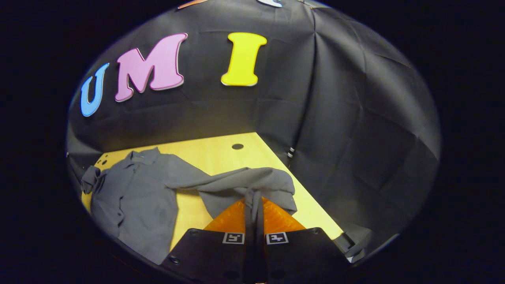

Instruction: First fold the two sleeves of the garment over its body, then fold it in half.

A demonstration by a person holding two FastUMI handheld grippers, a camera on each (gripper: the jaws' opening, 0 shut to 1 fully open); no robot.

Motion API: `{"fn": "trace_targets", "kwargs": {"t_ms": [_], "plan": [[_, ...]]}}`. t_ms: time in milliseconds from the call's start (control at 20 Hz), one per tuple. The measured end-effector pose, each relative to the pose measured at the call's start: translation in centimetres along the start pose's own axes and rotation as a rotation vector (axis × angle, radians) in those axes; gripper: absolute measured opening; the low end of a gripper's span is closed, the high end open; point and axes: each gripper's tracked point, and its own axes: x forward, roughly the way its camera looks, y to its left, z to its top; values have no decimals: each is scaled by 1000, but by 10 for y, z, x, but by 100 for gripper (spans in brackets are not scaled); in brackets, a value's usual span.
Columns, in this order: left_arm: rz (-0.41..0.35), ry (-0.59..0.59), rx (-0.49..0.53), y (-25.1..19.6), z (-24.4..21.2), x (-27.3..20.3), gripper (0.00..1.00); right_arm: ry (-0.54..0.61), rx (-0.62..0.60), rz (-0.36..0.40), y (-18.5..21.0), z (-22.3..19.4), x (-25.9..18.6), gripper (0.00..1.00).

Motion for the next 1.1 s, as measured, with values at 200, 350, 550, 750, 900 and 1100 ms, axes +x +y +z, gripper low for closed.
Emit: {"fn": "trace_targets", "kwargs": {"t_ms": [200,350,550,750,900,1100], "plan": [[-16,-9,-16,39,-8,7,94,-90,13,55,71,40,-39,5],[-13,-5,-37,72,-17,15,94,-137,13,120,134,64,-51,5],[5,8,-56,117,-35,29,95,-171,-26,238,227,85,-53,5],[23,41,-72,156,-57,47,96,-176,-57,338,316,90,-51,5],[48,68,-54,185,-73,62,96,-156,-91,407,378,81,-46,5],[76,114,-47,220,-101,84,96,-100,-146,478,445,49,-34,5]]}}
